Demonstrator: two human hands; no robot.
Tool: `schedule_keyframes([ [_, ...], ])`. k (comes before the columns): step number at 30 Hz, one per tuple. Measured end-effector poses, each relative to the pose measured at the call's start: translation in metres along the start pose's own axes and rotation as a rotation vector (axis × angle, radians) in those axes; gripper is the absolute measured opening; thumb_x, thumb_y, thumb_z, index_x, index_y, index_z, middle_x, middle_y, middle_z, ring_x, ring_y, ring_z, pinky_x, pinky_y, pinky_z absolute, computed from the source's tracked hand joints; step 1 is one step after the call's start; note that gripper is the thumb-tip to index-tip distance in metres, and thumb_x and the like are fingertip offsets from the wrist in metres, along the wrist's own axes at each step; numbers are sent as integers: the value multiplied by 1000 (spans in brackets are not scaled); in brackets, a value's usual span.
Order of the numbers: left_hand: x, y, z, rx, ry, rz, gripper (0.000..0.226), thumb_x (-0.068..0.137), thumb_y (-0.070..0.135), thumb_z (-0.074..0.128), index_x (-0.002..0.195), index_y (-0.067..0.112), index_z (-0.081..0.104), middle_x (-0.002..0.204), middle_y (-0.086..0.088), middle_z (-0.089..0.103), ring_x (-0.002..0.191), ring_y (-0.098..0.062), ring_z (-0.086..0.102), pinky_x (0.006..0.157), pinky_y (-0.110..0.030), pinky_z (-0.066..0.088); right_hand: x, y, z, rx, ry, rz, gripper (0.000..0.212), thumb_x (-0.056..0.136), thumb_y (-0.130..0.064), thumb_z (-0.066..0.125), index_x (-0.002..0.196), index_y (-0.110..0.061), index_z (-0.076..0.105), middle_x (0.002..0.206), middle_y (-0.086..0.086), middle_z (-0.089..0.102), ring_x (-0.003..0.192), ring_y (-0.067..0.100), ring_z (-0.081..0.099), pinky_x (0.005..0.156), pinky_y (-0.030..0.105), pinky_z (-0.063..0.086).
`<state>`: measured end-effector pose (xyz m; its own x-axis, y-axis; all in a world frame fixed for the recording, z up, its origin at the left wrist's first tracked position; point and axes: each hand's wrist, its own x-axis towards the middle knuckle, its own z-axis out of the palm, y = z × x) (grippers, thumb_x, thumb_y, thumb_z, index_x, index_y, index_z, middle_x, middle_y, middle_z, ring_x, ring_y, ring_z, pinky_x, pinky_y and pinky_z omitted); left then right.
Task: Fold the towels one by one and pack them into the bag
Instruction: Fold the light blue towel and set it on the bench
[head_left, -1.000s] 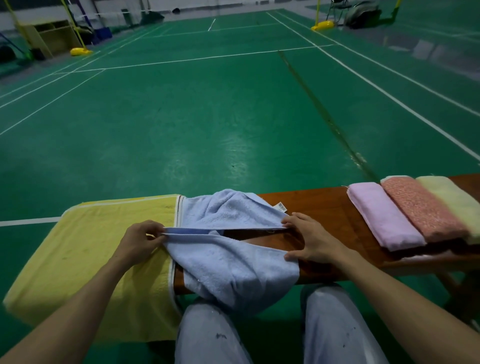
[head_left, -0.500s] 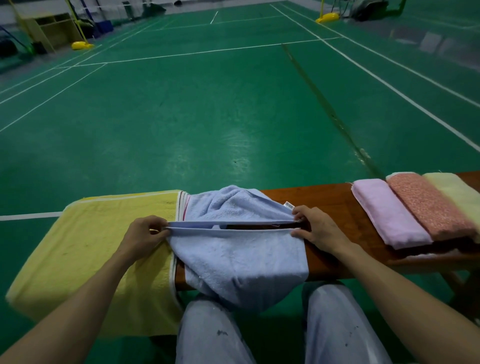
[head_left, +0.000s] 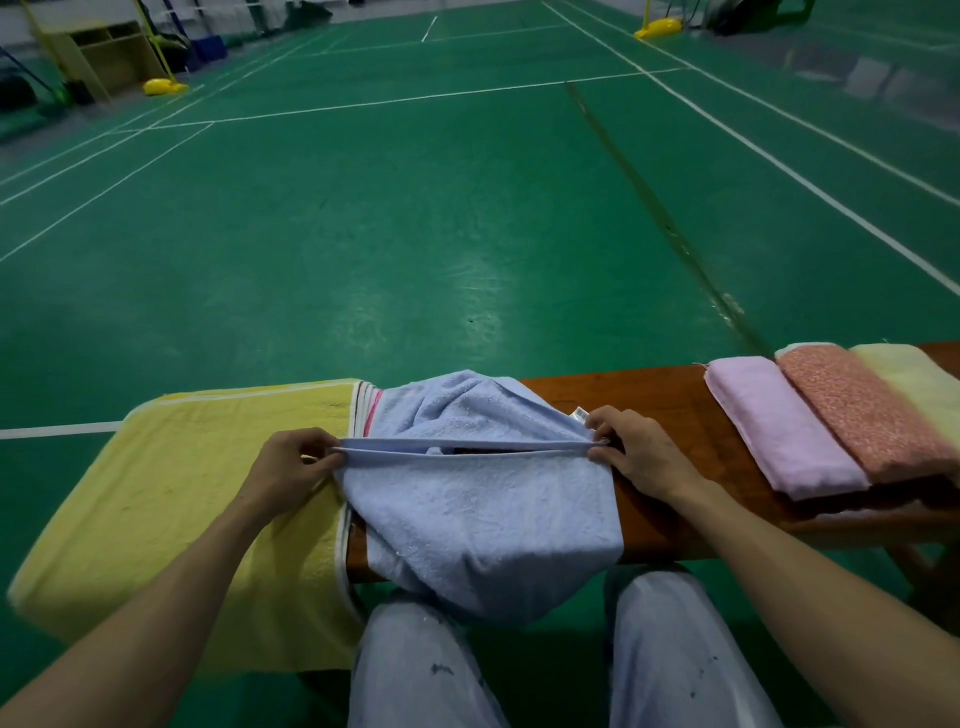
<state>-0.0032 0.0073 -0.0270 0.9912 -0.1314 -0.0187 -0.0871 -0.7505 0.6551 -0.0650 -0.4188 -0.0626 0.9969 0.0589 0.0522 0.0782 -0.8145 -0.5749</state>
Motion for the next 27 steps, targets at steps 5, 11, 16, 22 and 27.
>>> schedule_keyframes([
  [5,-2,7,-2,-26,-6,-1,15,83,8,72,88,20,65,82,-3,67,79,-16,63,67,-27,49,-2,0,-4,9,-10,-21,22,91,-13,66,112,-15,60,112,6,65,94,12,59,71,11,43],
  [11,-2,17,-2,-71,-21,-27,19,84,8,71,98,18,66,84,-4,67,78,-19,61,64,-23,46,-4,-2,-11,11,-15,-56,17,95,-13,61,111,-17,59,113,2,64,93,11,56,65,11,43],
  [16,-4,20,-3,-155,37,-64,9,84,8,71,90,13,73,83,-3,71,76,-17,62,62,-23,46,-10,4,-11,-74,-63,-80,21,92,-15,65,112,-18,60,110,4,62,91,10,54,69,10,40],
  [22,-5,23,-1,-179,33,-96,8,85,9,69,90,13,72,84,-3,70,77,-16,62,62,-23,45,-15,-2,-8,-27,-45,-32,17,96,-18,60,104,-29,51,106,1,56,94,13,56,75,15,46],
  [27,-5,28,1,-199,34,-106,6,85,9,70,90,12,72,83,-4,70,75,-17,61,60,-23,45,-15,-8,-7,23,-57,38,11,101,-21,51,107,-29,46,113,2,55,100,14,55,77,17,46],
])
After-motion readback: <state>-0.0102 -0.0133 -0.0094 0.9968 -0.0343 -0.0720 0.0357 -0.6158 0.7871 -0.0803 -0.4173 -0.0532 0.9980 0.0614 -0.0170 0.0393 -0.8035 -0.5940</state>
